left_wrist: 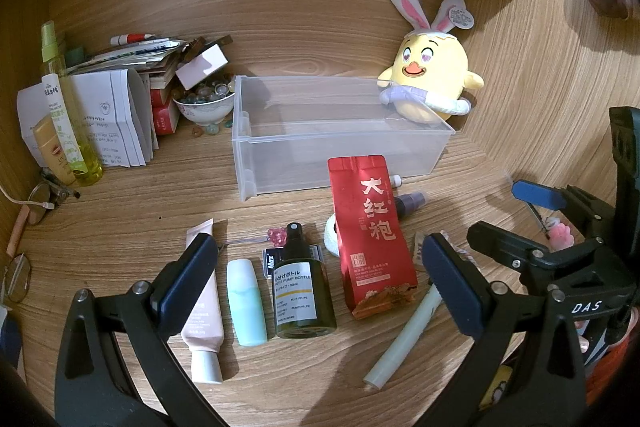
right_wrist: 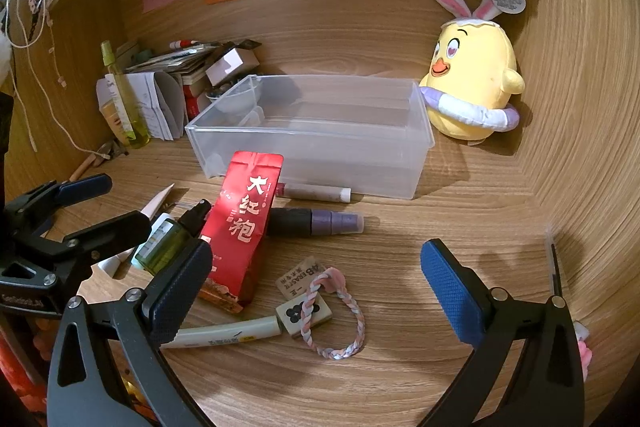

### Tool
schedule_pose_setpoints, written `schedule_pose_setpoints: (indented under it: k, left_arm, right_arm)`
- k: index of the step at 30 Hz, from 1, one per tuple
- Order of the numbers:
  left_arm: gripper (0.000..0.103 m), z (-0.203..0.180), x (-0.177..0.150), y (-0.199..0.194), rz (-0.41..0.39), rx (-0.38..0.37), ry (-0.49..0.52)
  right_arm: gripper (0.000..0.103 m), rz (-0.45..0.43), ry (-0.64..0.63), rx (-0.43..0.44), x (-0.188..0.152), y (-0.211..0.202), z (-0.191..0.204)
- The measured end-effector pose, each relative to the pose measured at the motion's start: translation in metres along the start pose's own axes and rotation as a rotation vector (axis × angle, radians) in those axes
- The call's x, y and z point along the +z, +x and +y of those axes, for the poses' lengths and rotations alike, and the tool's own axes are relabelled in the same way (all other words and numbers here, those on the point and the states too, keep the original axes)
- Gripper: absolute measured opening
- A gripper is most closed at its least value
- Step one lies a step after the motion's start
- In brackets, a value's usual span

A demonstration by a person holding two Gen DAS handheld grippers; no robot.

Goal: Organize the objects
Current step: 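Move the right tool toward the braided rope loop while the left tool approaches the pink-white tube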

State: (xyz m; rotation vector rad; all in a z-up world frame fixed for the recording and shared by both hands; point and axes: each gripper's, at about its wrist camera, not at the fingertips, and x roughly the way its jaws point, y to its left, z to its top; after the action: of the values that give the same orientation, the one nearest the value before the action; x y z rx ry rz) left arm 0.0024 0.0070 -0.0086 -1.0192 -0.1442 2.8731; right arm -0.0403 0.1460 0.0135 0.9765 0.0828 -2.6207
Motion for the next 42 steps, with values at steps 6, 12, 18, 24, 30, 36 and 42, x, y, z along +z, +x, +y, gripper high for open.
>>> schedule_pose_setpoints:
  k: [6,12,18,24,30,36,42]
  left_arm:
    - [0.103,-0.001,0.000,0.000,0.001,0.001,0.001]
    - [0.103,0.001,0.000,0.002,0.017,-0.013,-0.005]
    - [0.103,0.008,-0.001,0.005,0.024,-0.033,-0.026]
    - [0.103,0.011,-0.004,0.002,-0.004,-0.010,-0.027]
    - [0.086,0.019,-0.004,-0.003,-0.009,0.038,-0.006]
    - [0.086,0.054,-0.007,-0.004,0.015,0.073,-0.083]
    - [0.072,0.085,-0.015,0.011,0.079,0.103,-0.173]
  right_arm:
    - [0.103,0.000,-0.001,0.000,-0.001,0.000,0.001]
    - [0.103,0.018,0.010,0.014,-0.001,0.003,0.001]
    - [0.103,0.017,0.026,0.012,-0.002,0.004,-0.002]
    - [0.103,0.018,0.029,-0.007,-0.006,0.006,-0.007]
    - [0.103,-0.021,0.025,-0.029,-0.006,-0.003,-0.011]
    - [0.102,-0.049,0.005,-0.065,-0.005,-0.009,-0.013]
    - [0.093,0.009,-0.021,-0.074,-0.015,0.006,-0.012]
